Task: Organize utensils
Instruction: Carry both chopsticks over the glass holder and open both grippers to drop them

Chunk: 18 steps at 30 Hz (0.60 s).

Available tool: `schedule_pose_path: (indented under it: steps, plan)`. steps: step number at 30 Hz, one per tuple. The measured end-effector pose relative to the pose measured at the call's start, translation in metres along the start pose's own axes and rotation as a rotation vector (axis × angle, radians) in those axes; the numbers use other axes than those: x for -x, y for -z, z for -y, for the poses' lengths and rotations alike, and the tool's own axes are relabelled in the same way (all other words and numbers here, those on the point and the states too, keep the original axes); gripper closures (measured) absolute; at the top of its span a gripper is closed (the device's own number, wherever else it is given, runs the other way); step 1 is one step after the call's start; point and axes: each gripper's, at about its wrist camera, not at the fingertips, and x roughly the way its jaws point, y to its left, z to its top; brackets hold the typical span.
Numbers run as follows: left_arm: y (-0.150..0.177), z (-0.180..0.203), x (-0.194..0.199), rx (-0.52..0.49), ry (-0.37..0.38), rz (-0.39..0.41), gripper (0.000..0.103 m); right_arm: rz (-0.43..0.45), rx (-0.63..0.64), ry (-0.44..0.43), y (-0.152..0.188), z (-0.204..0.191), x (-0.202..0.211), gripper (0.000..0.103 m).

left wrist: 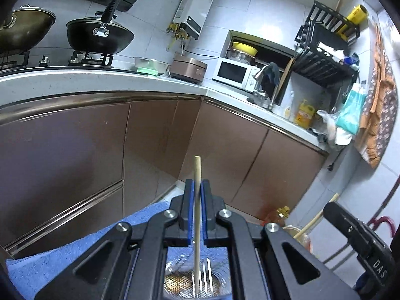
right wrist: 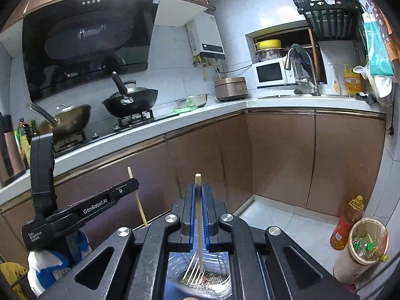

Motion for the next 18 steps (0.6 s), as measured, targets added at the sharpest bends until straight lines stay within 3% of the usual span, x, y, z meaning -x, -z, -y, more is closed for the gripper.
schedule_pose_path:
  steps: [8,12,15,16,17,18]
  plan:
    - [0.044,-0.003,-0.029,-0.054,-0.044,0.011,0.097,-0.098,0.039,0.046,0.055,0.006,-0.03,0.096]
    - [0.048,-0.002,-0.015,-0.074,-0.035,-0.008,0.097,-0.088,0.03,0.056,0.057,0.01,-0.012,0.081]
    - [0.045,-0.003,0.01,-0.097,-0.037,0.006,0.094,-0.065,0.025,0.063,0.048,0.009,0.009,0.078]
    - [0.044,-0.003,0.018,-0.1,-0.036,0.006,0.087,-0.058,0.026,0.064,0.046,0.007,0.016,0.076]
    - [0.043,-0.003,0.028,-0.101,-0.035,0.005,0.071,-0.053,0.027,0.064,0.044,0.006,0.024,0.075]
    - [0.042,-0.003,0.039,-0.101,-0.039,0.006,0.063,-0.049,0.03,0.064,0.043,0.003,0.034,0.073]
